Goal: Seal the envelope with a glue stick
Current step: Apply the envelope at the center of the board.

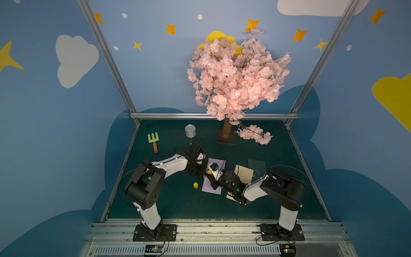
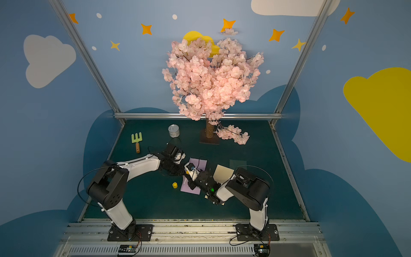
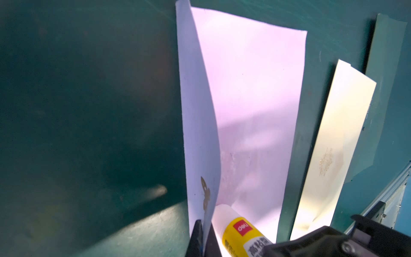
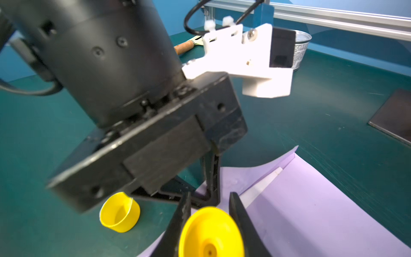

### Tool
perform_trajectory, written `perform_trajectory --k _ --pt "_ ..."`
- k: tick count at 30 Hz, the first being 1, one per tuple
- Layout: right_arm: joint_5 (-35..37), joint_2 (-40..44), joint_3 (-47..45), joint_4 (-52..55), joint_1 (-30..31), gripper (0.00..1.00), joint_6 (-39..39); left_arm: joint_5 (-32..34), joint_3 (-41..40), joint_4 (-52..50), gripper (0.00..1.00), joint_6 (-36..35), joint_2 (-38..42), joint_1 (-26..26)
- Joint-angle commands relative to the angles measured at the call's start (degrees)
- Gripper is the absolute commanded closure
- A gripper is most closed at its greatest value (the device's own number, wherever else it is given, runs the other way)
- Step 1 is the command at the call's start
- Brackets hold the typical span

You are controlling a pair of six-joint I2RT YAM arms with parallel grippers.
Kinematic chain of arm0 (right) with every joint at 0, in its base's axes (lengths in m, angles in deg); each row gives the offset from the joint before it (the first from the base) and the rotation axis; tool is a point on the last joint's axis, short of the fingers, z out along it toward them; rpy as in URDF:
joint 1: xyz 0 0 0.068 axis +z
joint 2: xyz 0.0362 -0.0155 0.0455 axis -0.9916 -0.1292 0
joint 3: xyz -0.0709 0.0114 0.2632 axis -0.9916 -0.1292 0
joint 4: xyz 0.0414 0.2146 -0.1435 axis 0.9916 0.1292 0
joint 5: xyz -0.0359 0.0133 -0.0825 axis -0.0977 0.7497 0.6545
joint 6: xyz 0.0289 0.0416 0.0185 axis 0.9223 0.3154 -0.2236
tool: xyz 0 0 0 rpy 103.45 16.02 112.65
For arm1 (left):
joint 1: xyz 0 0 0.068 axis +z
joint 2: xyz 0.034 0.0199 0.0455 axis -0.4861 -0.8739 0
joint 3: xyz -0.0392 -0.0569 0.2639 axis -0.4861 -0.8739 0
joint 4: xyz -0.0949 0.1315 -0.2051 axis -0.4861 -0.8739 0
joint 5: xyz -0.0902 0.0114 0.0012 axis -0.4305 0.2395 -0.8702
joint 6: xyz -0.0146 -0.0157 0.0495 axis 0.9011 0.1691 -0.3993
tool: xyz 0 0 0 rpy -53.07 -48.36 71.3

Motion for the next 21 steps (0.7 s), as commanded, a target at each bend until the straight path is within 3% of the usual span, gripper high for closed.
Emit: perform_trajectory --k 1,15,21 --pt "7.00 -1.39 -0.31 8.76 -0.35 1.00 -0.91 2.37 -0.55 -4.42 0.97 -1.24 -0.17 -0.12" --pt "17.36 -7.15 8.08 10.81 -3.82 1.00 -0.56 1.95 -1.38 -4.27 0.97 -1.02 0.61 -0.11" --pt "11.58 -5.45 5.37 8.03 -3.83 1.00 0.25 2.35 -1.19 -4.64 0.97 -0.93 0.39 -0.10"
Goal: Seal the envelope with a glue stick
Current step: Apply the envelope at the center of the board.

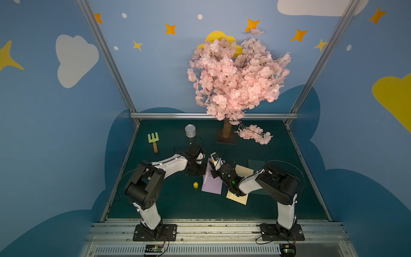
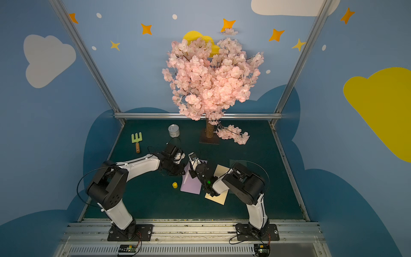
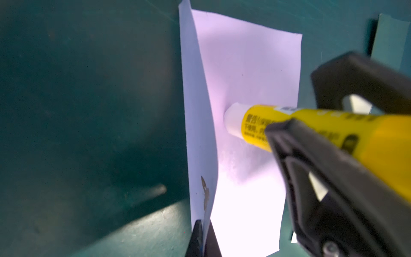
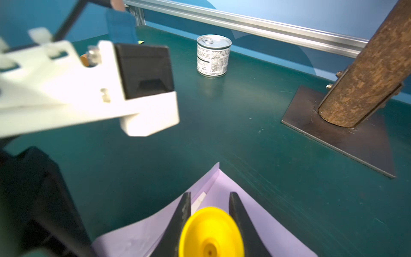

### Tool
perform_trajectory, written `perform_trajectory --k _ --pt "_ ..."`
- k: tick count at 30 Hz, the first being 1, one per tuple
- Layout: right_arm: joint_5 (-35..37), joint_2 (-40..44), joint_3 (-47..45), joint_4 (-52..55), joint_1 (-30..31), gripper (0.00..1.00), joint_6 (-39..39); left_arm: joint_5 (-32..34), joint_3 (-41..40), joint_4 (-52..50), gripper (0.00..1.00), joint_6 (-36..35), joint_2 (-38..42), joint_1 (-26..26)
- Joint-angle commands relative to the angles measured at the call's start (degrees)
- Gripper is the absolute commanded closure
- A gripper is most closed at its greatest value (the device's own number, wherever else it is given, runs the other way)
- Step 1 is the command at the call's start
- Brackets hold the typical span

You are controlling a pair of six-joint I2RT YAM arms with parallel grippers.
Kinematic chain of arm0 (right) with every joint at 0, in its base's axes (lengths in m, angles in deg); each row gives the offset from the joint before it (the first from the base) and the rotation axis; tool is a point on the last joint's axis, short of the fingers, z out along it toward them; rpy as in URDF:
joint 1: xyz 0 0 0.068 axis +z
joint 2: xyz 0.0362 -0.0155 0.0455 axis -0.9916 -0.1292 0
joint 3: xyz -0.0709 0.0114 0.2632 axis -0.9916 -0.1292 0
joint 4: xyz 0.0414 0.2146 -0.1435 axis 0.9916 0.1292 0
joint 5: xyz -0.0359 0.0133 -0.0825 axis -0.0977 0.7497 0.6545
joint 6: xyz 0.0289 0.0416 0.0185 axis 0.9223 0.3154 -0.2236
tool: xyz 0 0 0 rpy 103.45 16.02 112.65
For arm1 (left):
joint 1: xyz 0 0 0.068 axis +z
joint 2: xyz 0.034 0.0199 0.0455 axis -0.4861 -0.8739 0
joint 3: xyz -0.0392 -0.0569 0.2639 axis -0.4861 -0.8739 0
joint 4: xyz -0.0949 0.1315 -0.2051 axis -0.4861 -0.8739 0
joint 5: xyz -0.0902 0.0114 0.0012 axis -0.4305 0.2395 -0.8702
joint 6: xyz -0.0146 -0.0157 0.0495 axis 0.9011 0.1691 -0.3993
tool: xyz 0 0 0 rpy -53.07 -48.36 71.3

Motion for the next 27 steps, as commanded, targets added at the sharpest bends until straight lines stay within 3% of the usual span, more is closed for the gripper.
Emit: perform_trajectory --k 1,7,17,27 --pt "-2.62 -0.08 -3.94 4.35 0.69 1.00 0.84 1.90 -1.19 -4.27 0.97 -0.66 0.11 -0.06" --pt "-6.42 4.12 -9.23 4.65 4.42 1.00 3.51 1.84 -1.27 -4.12 0.97 -0.60 0.12 -0.06" --pt "-6.25 6.27 -10.24 7.82 6.91 1.00 7.43 1.55 -1.23 -3.82 0.97 -0.47 0.10 -0.07" --pt "-6.51 1.93 -4.21 7.73 -0.10 1.00 8.75 1.40 -2.03 -3.56 0.97 -0.53 0.78 -0.07"
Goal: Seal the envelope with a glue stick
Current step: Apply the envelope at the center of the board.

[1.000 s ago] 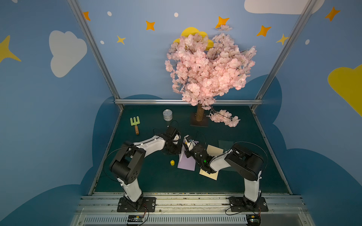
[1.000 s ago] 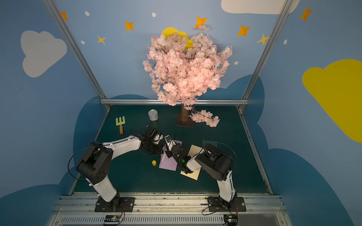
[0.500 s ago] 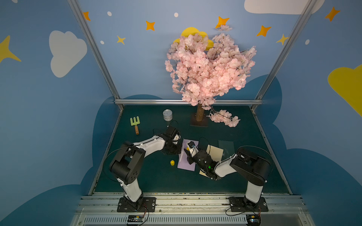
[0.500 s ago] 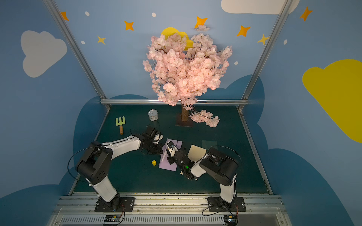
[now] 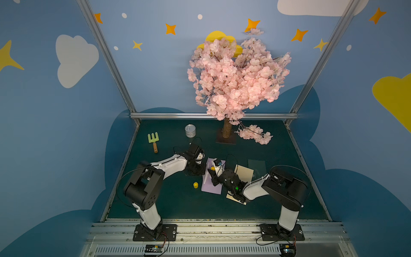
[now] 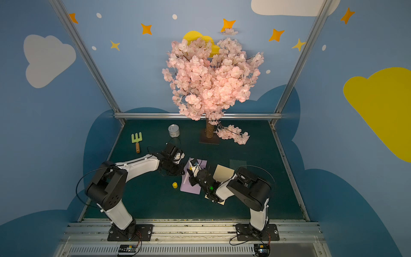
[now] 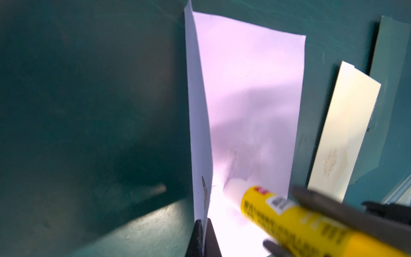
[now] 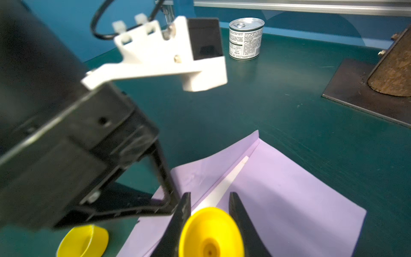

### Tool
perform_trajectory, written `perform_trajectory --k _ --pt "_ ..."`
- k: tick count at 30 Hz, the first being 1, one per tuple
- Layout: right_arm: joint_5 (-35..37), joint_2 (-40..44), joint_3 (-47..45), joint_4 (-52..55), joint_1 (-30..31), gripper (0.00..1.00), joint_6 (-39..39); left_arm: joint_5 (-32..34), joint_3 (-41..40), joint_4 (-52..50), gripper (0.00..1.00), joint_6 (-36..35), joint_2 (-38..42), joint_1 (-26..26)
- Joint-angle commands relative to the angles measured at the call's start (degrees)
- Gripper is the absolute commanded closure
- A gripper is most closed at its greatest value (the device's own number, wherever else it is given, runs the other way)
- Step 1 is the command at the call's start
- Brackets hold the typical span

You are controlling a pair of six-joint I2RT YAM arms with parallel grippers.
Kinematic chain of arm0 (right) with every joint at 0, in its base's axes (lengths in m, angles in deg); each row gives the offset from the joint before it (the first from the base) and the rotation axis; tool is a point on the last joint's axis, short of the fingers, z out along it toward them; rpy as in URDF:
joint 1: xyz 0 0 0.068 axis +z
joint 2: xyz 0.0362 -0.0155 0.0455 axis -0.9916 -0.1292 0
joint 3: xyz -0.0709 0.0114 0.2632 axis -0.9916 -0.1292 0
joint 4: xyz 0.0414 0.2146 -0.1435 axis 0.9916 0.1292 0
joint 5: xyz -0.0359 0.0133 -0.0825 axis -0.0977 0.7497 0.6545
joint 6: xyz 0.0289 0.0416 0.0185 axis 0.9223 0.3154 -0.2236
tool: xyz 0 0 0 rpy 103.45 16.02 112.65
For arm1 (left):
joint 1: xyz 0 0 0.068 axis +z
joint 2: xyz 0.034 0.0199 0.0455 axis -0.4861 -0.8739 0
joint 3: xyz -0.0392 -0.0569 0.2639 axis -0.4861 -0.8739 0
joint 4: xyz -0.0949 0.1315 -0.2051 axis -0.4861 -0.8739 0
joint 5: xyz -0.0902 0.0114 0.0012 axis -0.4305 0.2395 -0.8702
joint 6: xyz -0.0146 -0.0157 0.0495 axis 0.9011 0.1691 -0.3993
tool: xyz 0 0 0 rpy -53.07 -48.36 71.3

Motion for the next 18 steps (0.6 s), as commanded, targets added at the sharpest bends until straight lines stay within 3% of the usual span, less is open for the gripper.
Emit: perform_trajectory --k 1,9,18 --pt "-0.84 -3.39 1.42 6.08 -2.53 1.00 -0.22 0.96 -1.56 -3.57 0.97 -0.58 0.17 -0.09" --pt "-3.19 -2.72 0.57 4.92 -3.79 1.00 -2.66 1.01 -1.33 -3.60 0.97 -0.40 -0.17 -0.08" --pt "-8.21 1.20 -7.59 -2.70 2.02 1.00 -1.22 1.12 -0.91 -3.06 0.97 0.27 -0.85 -0.13"
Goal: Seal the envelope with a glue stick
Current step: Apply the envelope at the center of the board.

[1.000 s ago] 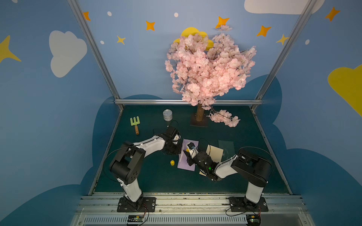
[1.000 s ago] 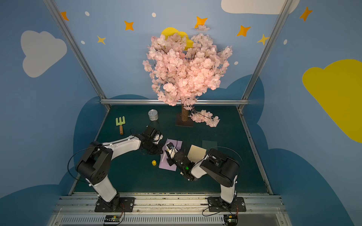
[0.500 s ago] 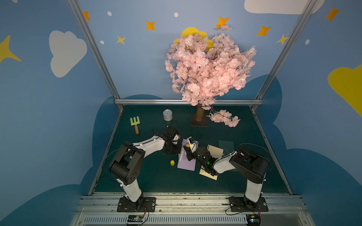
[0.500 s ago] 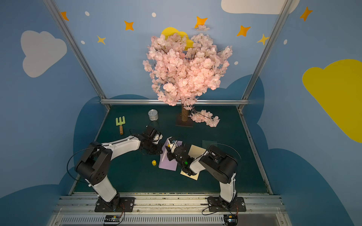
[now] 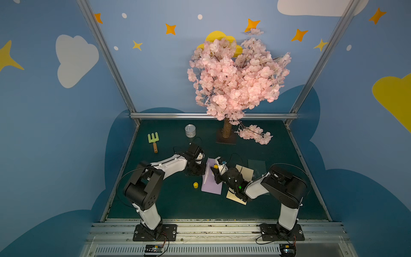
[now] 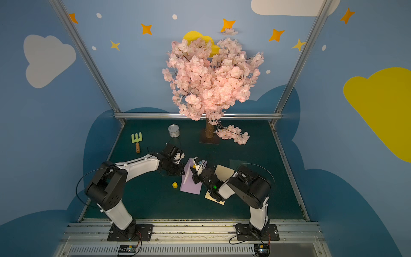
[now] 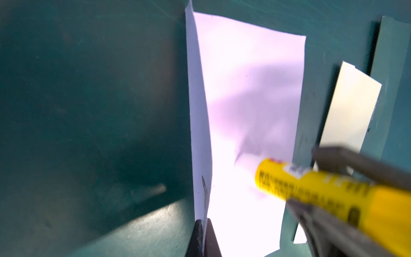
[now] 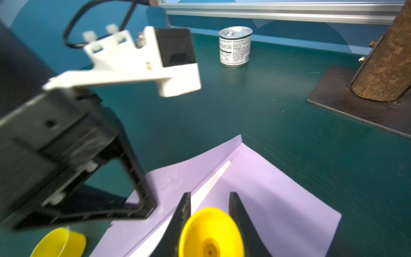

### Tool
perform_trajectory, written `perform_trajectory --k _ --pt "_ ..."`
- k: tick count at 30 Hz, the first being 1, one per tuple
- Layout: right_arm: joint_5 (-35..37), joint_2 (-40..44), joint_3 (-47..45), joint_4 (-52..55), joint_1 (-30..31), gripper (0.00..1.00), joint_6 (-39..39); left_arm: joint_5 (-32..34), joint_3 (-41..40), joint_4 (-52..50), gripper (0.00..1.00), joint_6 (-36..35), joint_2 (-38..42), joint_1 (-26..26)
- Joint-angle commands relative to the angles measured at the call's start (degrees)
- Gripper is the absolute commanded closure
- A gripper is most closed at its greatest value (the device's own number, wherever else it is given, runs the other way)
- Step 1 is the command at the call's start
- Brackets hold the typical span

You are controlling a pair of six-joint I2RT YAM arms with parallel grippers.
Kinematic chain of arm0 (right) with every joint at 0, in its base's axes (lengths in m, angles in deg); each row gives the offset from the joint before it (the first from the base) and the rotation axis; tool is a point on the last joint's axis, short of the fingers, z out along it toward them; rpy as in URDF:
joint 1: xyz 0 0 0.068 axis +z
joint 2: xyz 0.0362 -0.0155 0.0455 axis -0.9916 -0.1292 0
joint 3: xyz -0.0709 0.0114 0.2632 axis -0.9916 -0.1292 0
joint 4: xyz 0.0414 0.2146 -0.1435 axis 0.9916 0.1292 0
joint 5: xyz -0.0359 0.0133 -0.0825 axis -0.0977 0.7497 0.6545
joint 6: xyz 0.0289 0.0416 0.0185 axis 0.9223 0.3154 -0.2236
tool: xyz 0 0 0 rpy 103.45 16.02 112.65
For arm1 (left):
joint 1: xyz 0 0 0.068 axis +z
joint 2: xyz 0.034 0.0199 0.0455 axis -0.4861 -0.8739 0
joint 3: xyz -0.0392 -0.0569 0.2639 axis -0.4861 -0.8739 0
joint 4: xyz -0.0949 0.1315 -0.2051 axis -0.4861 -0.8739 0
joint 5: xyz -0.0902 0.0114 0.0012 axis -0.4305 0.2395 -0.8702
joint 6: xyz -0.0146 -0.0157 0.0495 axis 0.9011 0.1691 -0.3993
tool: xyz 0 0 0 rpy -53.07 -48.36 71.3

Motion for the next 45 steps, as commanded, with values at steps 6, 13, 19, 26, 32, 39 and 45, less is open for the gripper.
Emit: perform_trajectory --k 6,13,19,26,32,39,45 --pt "-1.12 7.35 -3.18 7.88 2.19 1.00 6.29 0.77 -0.89 -2.75 0.97 0.53 -1.23 -0.17" --pt "-5.00 20.27 -3.62 15.60 -6.67 1.00 16.09 -0.07 -0.65 -3.14 0.97 0.28 -0.90 -0.27" --pt "-5.16 25.67 -4.02 20.76 -8.38 1.00 15.05 -1.70 0.81 -4.64 0.56 -0.28 1.21 -0.63" --pt "-3.87 26.57 -6.78 20.94 -9.01 1.00 15.27 -1.88 0.57 -4.93 0.28 0.58 5.88 -0.77" --pt "-6.36 25.71 -6.62 20.75 -9.17 1.00 16.81 -2.25 0.47 -4.98 0.27 1.04 6.57 -0.76" --pt "-11.16 17.80 -7.63 10.74 -7.79 1.00 24.71 -3.83 -0.45 -3.26 0.27 1.38 4.86 -0.76" --pt "-11.17 12.49 -7.98 8.16 -7.02 1.00 26.55 -4.33 -1.10 -2.88 0.26 1.43 3.99 -0.67"
